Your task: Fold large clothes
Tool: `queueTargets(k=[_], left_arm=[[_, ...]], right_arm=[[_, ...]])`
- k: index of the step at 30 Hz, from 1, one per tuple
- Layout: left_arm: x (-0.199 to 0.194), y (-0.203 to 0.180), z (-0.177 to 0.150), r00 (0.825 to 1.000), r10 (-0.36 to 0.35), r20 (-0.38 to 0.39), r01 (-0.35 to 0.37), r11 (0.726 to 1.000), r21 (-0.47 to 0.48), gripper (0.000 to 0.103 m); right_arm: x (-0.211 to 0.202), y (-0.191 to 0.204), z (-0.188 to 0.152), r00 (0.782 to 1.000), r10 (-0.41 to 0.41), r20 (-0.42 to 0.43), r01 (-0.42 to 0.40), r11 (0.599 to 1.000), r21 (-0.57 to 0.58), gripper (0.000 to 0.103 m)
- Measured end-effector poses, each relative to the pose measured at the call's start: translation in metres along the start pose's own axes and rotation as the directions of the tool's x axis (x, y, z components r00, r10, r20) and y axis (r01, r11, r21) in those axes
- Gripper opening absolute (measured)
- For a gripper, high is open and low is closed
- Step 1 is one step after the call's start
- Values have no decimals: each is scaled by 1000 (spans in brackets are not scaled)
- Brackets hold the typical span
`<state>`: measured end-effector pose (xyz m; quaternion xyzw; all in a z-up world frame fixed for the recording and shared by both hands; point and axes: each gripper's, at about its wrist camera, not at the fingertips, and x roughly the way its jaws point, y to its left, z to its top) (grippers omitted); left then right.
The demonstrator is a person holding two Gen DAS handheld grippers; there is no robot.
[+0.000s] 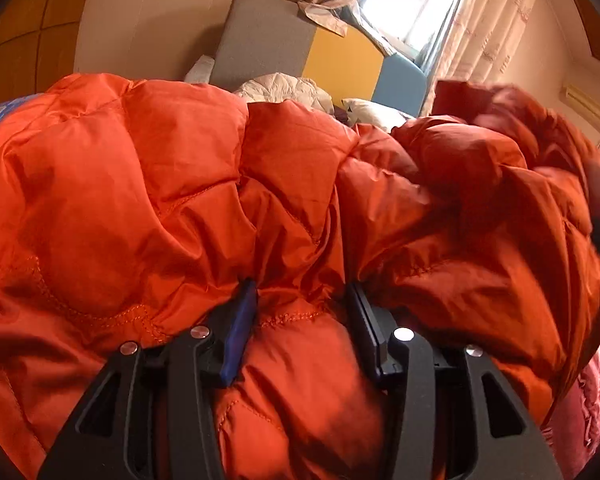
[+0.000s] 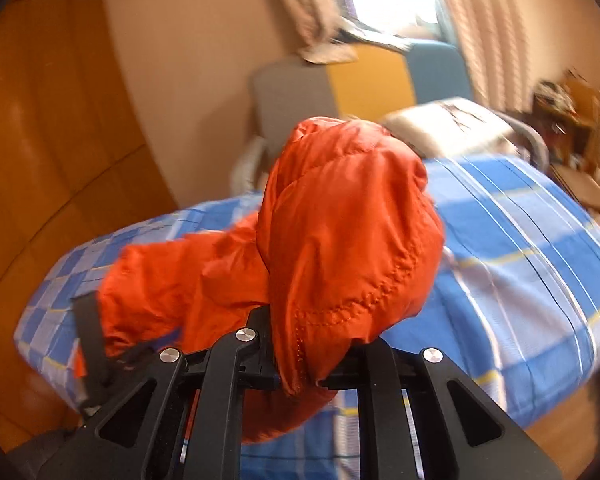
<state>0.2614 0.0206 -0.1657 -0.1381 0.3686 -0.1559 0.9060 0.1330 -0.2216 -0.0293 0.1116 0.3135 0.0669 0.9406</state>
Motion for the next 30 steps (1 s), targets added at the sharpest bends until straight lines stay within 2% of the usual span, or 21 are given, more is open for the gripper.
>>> queueTargets(k=[7, 13, 19, 23, 25, 30], left_arm=[[-7, 4, -7, 1000, -18, 13, 18, 999, -34, 43], [-18, 16, -5, 999, -38, 18, 40, 993, -115, 41], [-67, 39, -17, 996, -27, 88, 45, 976, -214, 41], [-100, 64, -32, 989, 56, 139, -15, 960, -278, 41], [-107, 73, -40, 987, 80, 143, -33, 951, -308, 32], [-118, 86, -53, 983, 67, 173, 4, 925, -379, 28]], right_arm=[[-3, 56, 12, 991, 137, -1, -136, 984, -113, 13], [13, 112, 9, 961, 267, -65, -275, 942, -191, 12], [22, 127, 2, 953, 286, -95, -300, 932, -203, 12], [24, 130, -5, 952, 288, -104, -304, 930, -206, 12], [25, 137, -7, 951, 291, -107, -308, 926, -220, 12], [24, 157, -13, 948, 293, -127, -318, 905, -283, 12]])
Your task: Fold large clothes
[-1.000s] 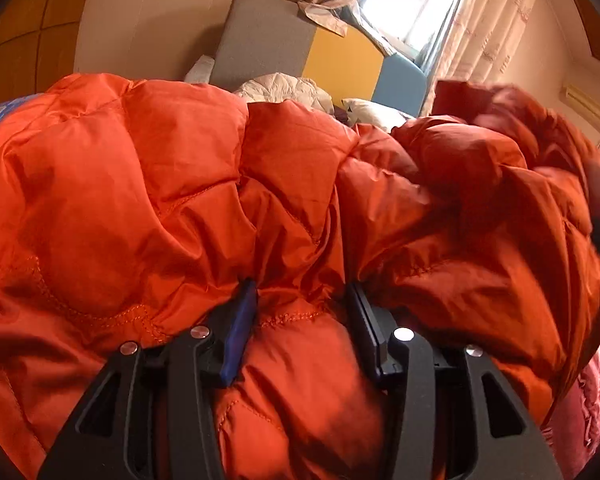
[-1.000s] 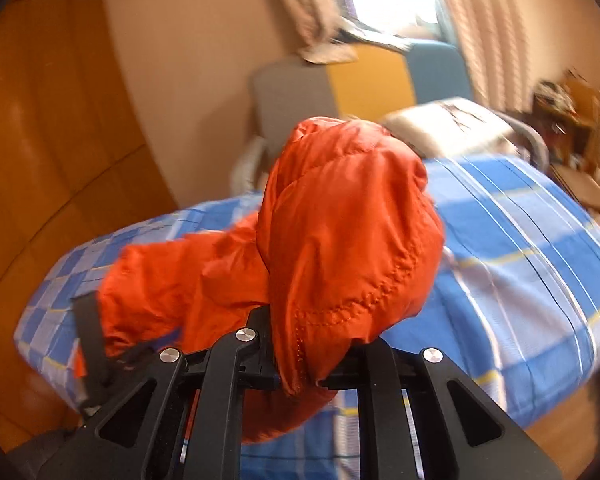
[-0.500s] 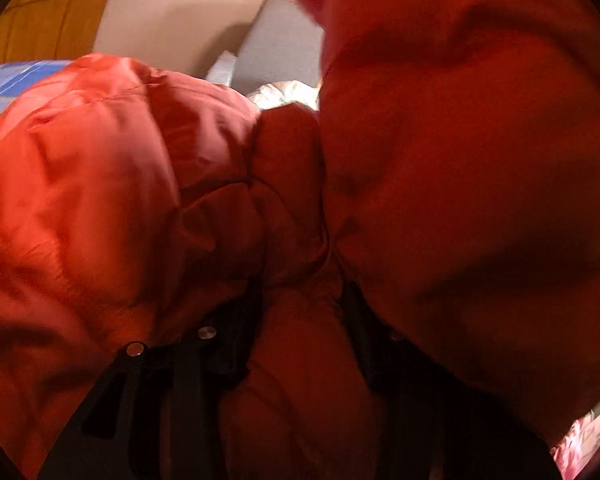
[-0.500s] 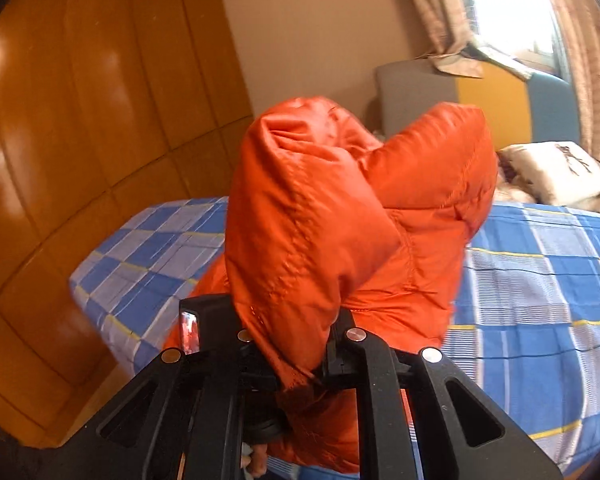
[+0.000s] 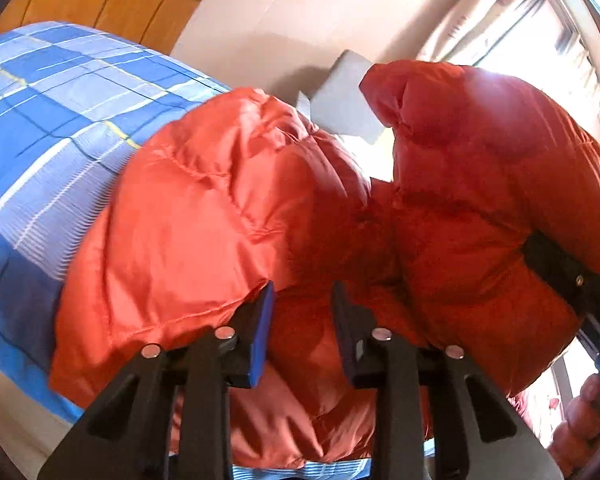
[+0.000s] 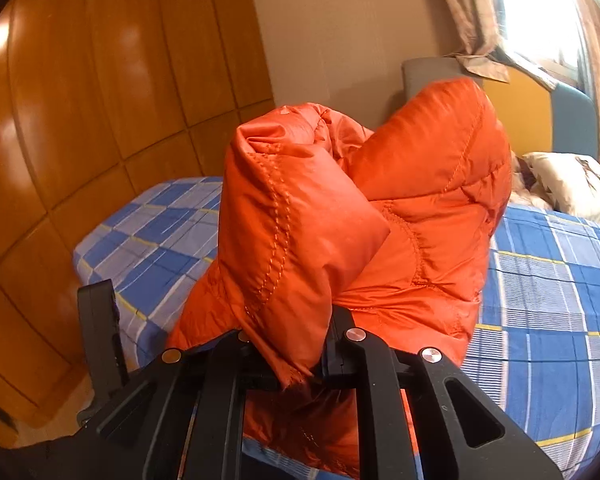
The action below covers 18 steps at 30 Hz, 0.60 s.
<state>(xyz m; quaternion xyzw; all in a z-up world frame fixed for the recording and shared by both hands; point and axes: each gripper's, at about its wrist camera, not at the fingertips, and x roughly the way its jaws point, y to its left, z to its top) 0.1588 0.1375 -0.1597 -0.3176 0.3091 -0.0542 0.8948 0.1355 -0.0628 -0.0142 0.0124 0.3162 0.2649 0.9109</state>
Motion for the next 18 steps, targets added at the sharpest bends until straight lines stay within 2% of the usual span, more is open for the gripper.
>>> queueTargets(k=[2, 10, 14, 18], left_arm=[[-10, 6, -4, 1000, -27, 10, 28, 999, -44, 28], [-18, 25, -12, 998, -54, 14, 55, 994, -94, 27], [-18, 28, -14, 997, -72, 7, 73, 991, -115, 27], [-22, 37, -13, 996, -86, 4, 86, 989, -120, 31]], right_arm=[[5, 8, -1, 1000, 6, -14, -6, 1000, -30, 12], [46, 41, -22, 989, 73, -131, -88, 990, -113, 12], [67, 40, -35, 978, 99, -182, -118, 988, -98, 12], [64, 35, -36, 978, 111, -177, -128, 988, -88, 12]])
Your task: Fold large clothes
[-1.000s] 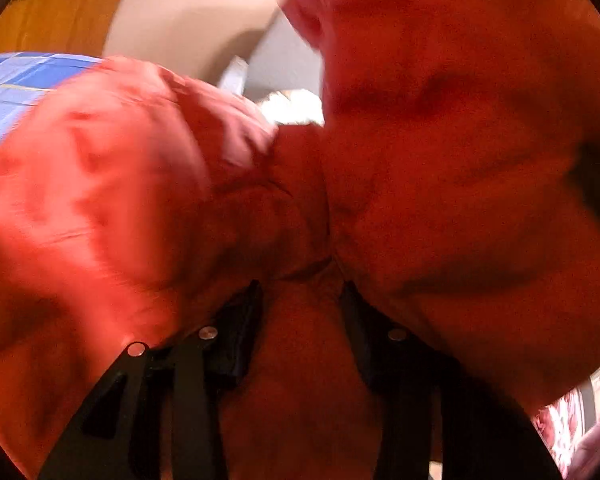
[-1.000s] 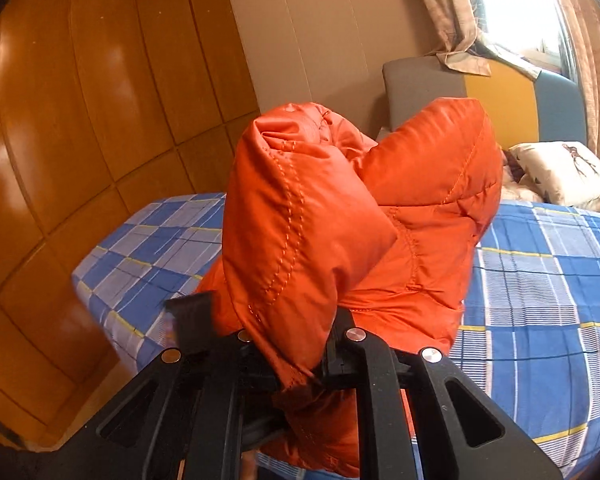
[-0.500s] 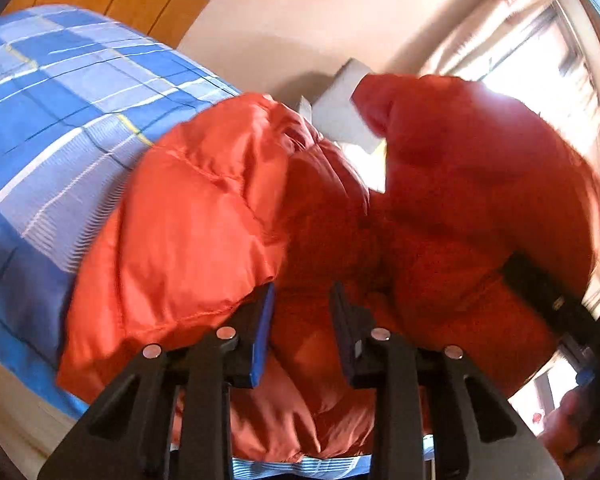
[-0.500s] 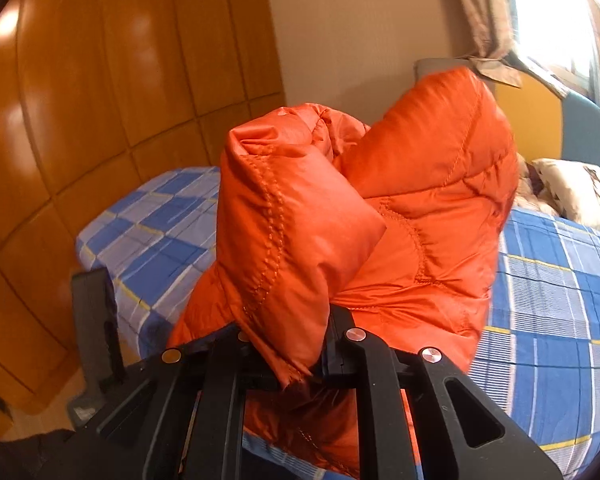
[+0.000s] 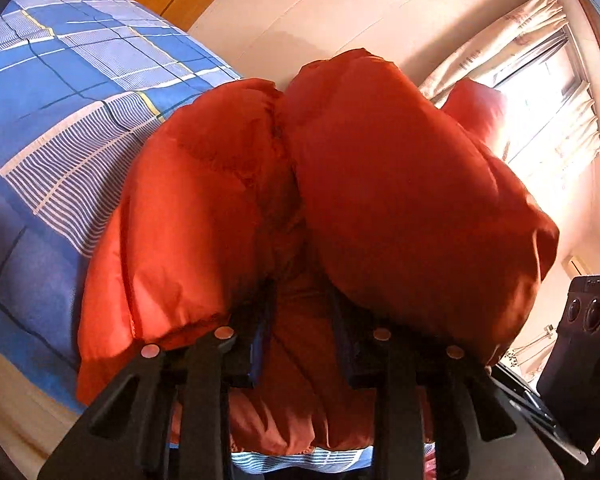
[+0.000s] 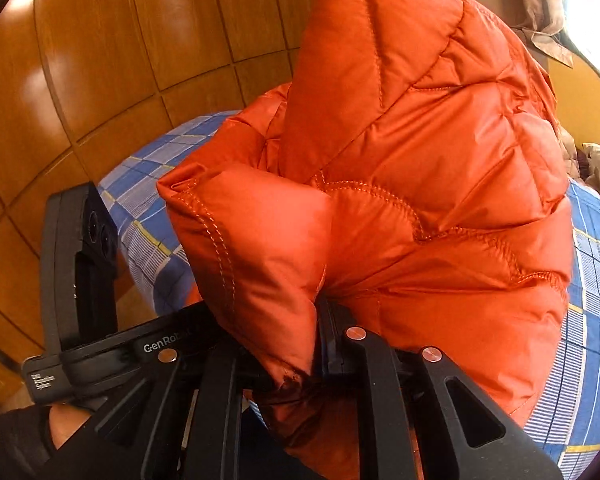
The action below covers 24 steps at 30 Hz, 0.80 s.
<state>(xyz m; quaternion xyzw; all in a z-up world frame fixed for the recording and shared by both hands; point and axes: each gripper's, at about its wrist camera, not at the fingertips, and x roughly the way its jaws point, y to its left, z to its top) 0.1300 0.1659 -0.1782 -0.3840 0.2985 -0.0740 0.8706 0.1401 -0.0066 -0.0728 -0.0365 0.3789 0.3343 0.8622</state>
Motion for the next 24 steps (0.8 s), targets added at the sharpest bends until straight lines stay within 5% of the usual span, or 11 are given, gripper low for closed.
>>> queueTargets(k=[8, 24], left_arm=[[-19, 4, 6, 1000, -7, 24, 8, 1000, -29, 54], [-50, 21, 14, 994, 74, 77, -71, 996, -50, 60]], right_arm=[[-14, 3, -7, 999, -30, 29, 30, 1000, 0, 26], [-5, 32, -20, 988, -138, 67, 132, 988, 77, 29]])
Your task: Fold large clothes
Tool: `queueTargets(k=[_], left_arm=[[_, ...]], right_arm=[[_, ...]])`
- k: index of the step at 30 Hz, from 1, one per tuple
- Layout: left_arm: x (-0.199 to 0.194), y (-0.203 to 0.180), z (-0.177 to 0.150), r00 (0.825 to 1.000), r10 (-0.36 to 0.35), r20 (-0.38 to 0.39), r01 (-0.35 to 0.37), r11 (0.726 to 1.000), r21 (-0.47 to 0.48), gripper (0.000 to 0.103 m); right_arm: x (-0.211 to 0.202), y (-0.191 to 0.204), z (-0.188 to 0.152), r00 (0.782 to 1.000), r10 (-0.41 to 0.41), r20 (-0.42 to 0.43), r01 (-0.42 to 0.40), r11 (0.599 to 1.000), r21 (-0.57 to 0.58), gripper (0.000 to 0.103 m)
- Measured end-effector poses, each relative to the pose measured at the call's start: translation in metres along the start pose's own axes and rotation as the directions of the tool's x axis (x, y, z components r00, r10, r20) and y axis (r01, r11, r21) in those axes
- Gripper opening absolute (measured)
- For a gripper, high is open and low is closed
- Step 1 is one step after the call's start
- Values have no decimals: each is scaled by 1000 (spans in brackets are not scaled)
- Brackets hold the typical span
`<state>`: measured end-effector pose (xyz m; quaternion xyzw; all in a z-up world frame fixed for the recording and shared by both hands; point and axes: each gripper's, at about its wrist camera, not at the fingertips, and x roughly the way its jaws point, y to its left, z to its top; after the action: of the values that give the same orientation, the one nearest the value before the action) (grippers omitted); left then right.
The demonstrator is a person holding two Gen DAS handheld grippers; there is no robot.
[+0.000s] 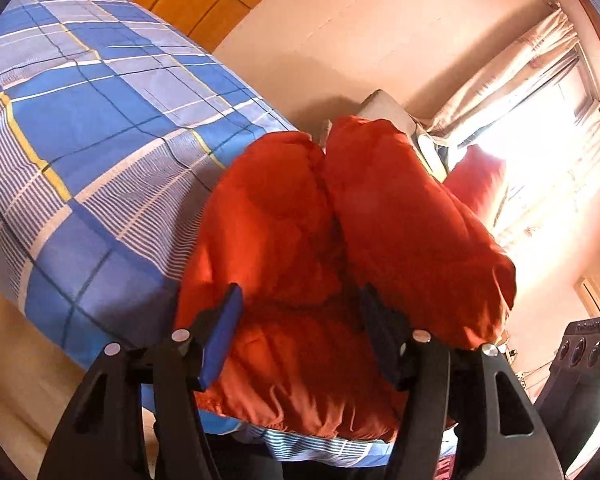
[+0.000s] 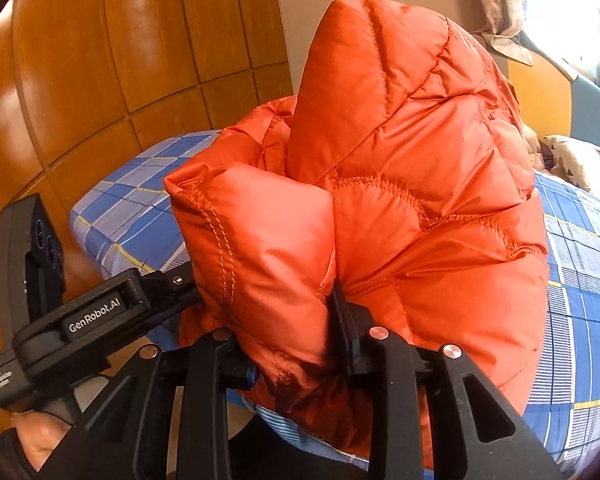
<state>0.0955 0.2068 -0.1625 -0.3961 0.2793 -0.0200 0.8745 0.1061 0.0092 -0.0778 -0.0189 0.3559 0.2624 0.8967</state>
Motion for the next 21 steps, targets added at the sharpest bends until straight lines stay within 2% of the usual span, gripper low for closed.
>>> queueTargets(k=[5, 13, 16, 18, 20, 21], left_arm=[[-4, 1, 2, 1000, 5, 3, -5, 1000, 9, 60], [-15, 3, 2, 1000, -27, -12, 27, 1000, 6, 60], [-23, 1, 1, 998, -56, -8, 56, 998, -3, 65], [-33, -2, 3, 995, -101, 7, 101, 995, -5, 74], [-35, -7, 4, 990, -139, -3, 139, 990, 1, 78], [-35, -13, 3, 989, -149, -12, 150, 988, 24, 79]], right_arm=[[8, 10, -5, 999, -33, 7, 33, 999, -12, 35], [45, 17, -17, 998, -68, -13, 67, 994, -82, 36], [47, 20, -19, 998, -62, -12, 61, 993, -100, 42], [44, 20, -20, 999, -38, -11, 37, 994, -105, 49], [38, 22, -20, 1000, 6, -11, -7, 994, -107, 68], [36, 27, -19, 1000, 21, -10, -22, 993, -117, 73]])
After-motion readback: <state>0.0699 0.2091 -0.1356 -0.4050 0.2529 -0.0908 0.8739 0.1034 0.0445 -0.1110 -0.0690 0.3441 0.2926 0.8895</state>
